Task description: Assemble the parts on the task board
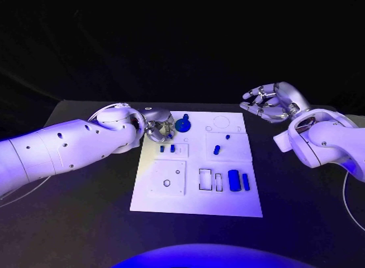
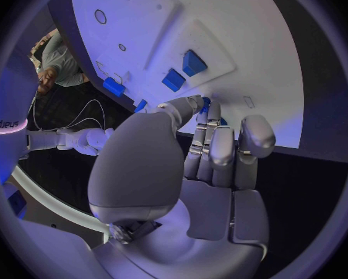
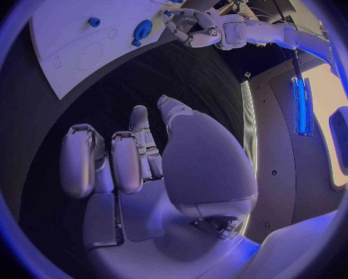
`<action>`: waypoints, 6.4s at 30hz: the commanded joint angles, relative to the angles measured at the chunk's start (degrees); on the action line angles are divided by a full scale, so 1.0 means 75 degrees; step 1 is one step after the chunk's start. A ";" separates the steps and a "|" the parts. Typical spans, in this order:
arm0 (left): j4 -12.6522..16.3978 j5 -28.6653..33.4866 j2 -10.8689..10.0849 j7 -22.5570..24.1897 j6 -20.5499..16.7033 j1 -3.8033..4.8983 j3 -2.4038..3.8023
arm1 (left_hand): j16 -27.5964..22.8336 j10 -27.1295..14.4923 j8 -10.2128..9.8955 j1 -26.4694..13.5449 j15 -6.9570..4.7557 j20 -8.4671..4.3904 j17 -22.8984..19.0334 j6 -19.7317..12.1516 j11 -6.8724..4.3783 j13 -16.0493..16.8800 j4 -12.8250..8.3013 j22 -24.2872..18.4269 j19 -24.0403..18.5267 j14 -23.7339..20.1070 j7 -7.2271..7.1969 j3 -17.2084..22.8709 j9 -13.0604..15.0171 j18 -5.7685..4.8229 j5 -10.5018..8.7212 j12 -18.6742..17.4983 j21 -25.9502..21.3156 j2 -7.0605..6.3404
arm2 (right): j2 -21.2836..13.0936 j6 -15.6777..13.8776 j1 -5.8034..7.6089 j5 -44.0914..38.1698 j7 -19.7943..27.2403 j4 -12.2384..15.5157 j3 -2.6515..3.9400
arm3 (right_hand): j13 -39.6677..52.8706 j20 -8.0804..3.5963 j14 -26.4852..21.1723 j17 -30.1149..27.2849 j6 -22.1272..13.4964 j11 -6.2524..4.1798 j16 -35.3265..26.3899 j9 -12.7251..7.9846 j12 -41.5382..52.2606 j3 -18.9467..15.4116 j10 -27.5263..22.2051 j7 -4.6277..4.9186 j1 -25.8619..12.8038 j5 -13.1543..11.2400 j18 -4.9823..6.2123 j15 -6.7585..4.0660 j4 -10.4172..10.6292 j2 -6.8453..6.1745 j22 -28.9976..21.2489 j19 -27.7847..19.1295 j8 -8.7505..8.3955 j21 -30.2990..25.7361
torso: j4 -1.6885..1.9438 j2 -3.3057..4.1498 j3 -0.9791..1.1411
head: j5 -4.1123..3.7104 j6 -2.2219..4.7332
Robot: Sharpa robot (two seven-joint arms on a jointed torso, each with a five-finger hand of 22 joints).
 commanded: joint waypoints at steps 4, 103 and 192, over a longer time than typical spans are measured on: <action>-0.0011 -0.0003 0.0005 -0.0049 0.0164 -0.0006 -0.0004 | 0.0004 0.0033 -0.0057 -0.0100 -0.0011 0.0000 0.0036 0.0044 0.0004 -0.0020 -0.0042 -0.0019 0.0025 0.0047 0.0015 0.0007 -0.0009 -0.0091 -0.0030 -0.0071 0.0010 -0.0047 | 0.0001 0.0057 -0.0004 -0.0029 0.0059 0.0012 0.0001 | -0.0008 0.0000 0.0136 0.0008 -0.0054 0.0000 -0.0044 -0.0007 -0.0036 0.0039 0.0073 0.0015 -0.0066 -0.0010 0.0138 -0.0054 0.0014 0.0019 0.0707 -0.0013 0.0024 -0.0039 | 0.0007 -0.0004 0.0001 | 0.0002 -0.0003; 0.1970 0.9811 -0.1749 0.3263 -0.1928 -0.0115 0.0139 | -0.1599 -0.0226 -0.0532 -0.0393 0.0129 0.0119 -0.3965 -0.0186 0.0168 -0.0121 0.0143 -0.3252 -0.1843 -0.1990 0.0195 -0.0368 -0.0140 0.0467 0.0066 -0.0195 -0.2795 -0.0003 | 0.1422 0.2545 -0.0697 -0.7448 -0.2040 -0.1041 -0.0033 | -0.4680 0.0033 0.0389 0.0444 0.0873 0.0107 0.0281 -0.0430 -0.5164 0.2319 0.1111 0.0014 0.0381 -0.0837 -0.0120 0.0044 -0.0789 -0.0698 0.1505 0.0565 0.0009 0.1078 | -0.0031 0.0019 -0.0009 | -0.0458 0.0263; 0.1966 0.9834 -0.1833 0.2816 -0.1683 -0.0113 0.0128 | -0.1627 -0.0545 -0.0663 -0.0357 0.0230 0.0190 -0.4054 -0.0458 0.0299 -0.0124 0.0014 -0.3304 -0.1862 -0.2119 0.0340 -0.0331 -0.0194 0.0458 0.0084 -0.0162 -0.2892 0.0068 | 0.0784 0.1113 -0.0794 -0.7646 -0.2343 0.0929 0.0166 | -0.4641 -0.0105 0.0393 0.0488 0.1356 -0.0107 0.0359 -0.0136 -0.5347 0.2746 0.1788 -0.0191 0.0222 -0.0666 -0.0246 -0.0155 -0.1585 -0.0157 0.1814 0.0792 0.0350 0.1644 | -0.0047 -0.0004 -0.0010 | -0.0261 0.0244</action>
